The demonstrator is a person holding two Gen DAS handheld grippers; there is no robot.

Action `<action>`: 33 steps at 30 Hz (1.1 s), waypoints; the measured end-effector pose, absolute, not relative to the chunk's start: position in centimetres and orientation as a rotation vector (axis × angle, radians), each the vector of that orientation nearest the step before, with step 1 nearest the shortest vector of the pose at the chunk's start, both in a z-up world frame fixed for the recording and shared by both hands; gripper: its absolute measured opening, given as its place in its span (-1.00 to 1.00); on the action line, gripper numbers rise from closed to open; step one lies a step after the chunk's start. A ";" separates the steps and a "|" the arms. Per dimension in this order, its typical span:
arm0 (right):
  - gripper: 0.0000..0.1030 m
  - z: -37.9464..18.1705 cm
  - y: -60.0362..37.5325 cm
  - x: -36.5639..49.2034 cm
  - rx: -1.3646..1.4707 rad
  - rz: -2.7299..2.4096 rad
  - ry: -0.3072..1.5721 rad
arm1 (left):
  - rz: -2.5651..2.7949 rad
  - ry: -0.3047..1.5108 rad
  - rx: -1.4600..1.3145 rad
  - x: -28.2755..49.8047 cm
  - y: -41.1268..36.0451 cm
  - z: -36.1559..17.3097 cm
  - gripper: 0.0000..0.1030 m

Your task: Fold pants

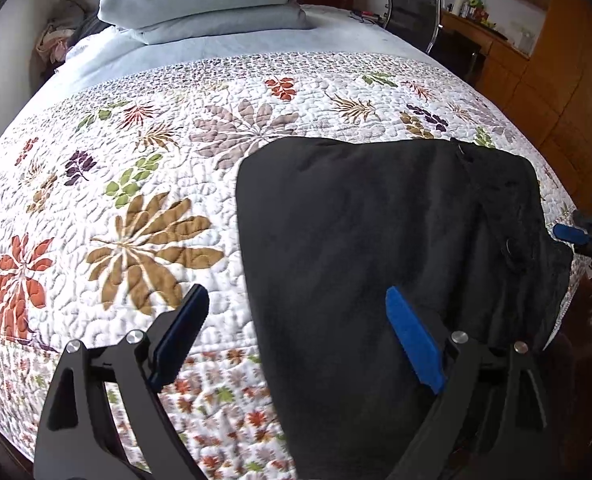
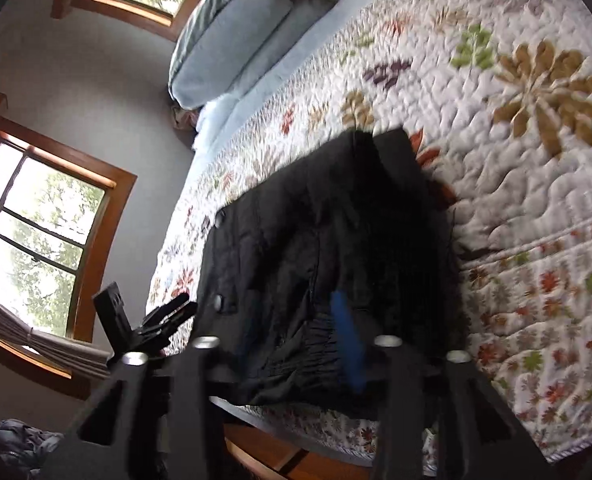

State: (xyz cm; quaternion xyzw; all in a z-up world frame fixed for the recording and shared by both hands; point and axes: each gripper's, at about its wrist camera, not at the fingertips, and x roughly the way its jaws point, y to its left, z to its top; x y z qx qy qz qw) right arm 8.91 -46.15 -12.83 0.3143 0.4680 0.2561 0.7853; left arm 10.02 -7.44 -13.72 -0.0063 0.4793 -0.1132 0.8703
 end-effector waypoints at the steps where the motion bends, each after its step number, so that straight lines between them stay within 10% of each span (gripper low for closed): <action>1: 0.51 -12.4 -46.5 8.8 0.667 0.540 1.002 | -0.251 1.022 -0.023 10.1 -6.7 -13.6 0.75; 6: 0.78 -12.0 -48.4 9.4 0.628 0.535 1.052 | -0.306 1.128 -0.132 10.4 -3.0 -14.0 0.75; 33: 0.81 -19.0 -48.9 12.0 0.785 0.585 1.251 | -0.658 1.457 -0.693 9.7 -0.7 -22.1 0.71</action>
